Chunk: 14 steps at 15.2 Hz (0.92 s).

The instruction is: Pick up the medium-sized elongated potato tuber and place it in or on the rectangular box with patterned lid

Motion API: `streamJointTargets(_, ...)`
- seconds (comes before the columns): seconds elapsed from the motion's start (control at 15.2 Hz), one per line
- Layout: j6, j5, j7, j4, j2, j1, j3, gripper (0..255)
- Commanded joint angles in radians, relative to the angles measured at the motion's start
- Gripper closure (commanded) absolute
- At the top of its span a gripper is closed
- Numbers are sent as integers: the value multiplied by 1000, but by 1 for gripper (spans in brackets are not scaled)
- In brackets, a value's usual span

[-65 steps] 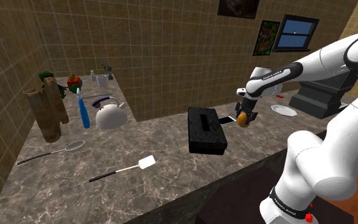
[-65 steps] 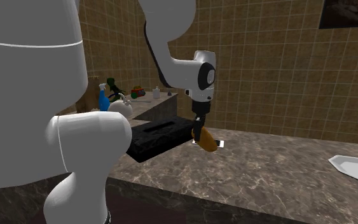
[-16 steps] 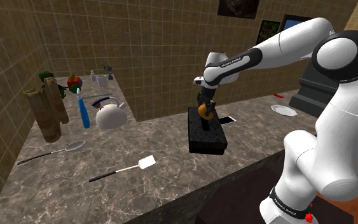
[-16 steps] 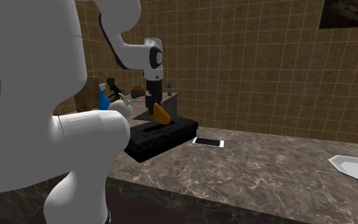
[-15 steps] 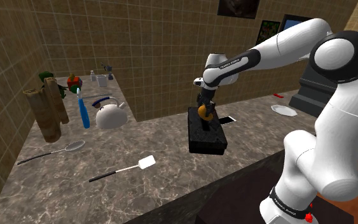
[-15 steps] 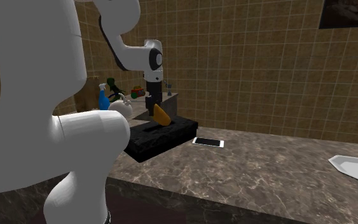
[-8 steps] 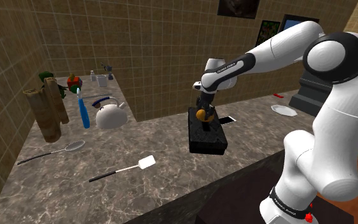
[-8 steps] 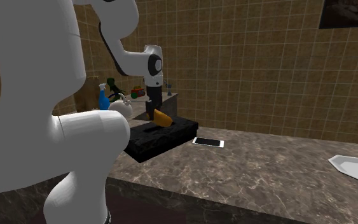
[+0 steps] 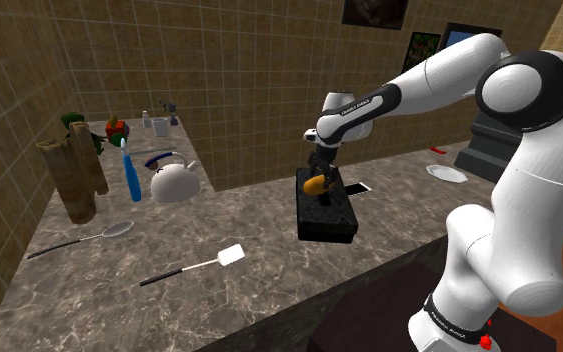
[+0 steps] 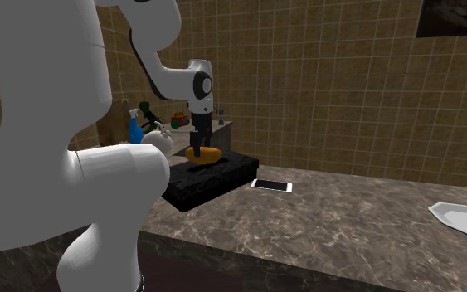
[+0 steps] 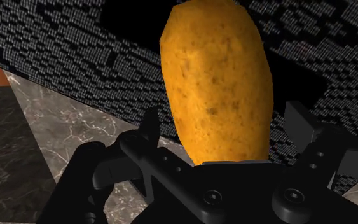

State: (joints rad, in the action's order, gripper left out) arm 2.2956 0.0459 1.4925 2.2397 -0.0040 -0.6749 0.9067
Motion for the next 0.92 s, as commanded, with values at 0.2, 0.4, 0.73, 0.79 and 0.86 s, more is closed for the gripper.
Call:
streamJointTargets(0.2, -66, -65, -47, -28, -62, -2, -5, 0)
streamJointTargets(0.4, -126, -108, -79, -57, -109, 3, -18, 0)
streamJointTargets(0.73, -126, -108, -79, -57, -109, 3, -19, 0)
streamJointTargets(0.79, -126, -108, -79, -57, -109, 3, -19, 0)
streamJointTargets(0.86, -126, -108, -79, -57, -109, 3, -19, 0)
